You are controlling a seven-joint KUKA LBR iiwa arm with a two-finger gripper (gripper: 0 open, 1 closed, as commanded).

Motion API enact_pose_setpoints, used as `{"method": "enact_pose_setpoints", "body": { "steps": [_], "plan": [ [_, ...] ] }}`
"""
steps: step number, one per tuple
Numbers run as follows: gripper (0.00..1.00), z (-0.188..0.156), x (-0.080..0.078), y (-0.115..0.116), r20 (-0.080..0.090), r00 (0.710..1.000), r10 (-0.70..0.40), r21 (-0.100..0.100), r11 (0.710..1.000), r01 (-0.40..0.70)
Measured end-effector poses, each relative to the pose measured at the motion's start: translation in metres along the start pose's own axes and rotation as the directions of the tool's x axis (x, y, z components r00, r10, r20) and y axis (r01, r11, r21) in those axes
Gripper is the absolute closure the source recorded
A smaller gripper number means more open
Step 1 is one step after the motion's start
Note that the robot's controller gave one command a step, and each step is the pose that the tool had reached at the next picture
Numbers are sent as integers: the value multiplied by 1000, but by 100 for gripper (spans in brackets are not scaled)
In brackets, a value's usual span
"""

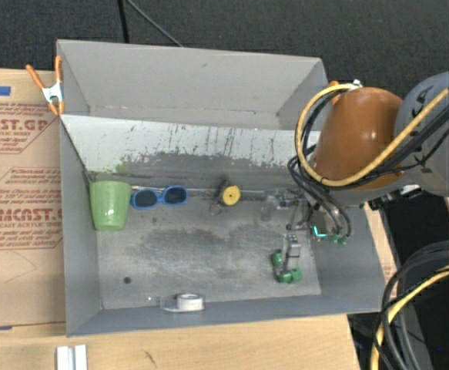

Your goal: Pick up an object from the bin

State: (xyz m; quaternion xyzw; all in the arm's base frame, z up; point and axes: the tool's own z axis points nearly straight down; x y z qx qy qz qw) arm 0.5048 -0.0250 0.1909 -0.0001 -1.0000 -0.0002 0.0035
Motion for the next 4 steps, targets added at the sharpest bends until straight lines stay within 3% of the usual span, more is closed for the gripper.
{"method": "enact_pose_setpoints", "body": {
  "steps": [1,2,3,4],
  "plan": [
    [0,106,24,-56,7,981,-193,1,981,193],
    [0,122,-19,-105,11,978,-207,5,978,207],
    [0,118,19,-70,25,955,-295,8,956,295],
    [100,119,20,-71,18,956,-293,6,956,293]
  ]
}}
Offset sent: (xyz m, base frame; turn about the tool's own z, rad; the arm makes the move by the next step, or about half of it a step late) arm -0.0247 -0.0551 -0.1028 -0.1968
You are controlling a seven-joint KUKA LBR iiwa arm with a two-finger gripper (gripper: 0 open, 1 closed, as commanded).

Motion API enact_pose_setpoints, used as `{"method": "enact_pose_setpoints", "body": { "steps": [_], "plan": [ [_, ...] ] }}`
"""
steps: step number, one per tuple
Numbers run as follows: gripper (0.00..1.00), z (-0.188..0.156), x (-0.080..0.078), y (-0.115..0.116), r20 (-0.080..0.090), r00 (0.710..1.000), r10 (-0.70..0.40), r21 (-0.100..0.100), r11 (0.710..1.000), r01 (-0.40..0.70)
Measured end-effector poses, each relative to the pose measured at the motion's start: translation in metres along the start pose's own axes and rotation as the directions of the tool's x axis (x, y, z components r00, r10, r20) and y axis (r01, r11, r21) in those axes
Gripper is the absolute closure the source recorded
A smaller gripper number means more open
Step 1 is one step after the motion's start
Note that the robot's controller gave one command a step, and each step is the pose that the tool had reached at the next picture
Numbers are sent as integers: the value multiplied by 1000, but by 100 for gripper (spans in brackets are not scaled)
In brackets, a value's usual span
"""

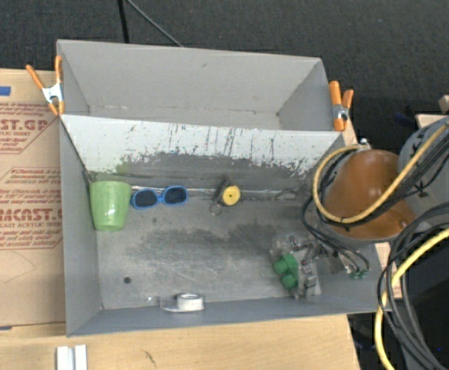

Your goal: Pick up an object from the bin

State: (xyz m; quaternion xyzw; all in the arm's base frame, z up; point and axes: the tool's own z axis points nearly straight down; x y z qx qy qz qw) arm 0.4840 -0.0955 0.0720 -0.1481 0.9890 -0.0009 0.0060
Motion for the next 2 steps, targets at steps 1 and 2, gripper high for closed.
{"method": "enact_pose_setpoints", "body": {
  "steps": [1,2],
  "plan": [
    [100,-112,-16,-11,-4,1000,-11,0,1000,11],
    [100,-160,-56,13,-2,1000,-24,-1,1000,24]
  ]
}}
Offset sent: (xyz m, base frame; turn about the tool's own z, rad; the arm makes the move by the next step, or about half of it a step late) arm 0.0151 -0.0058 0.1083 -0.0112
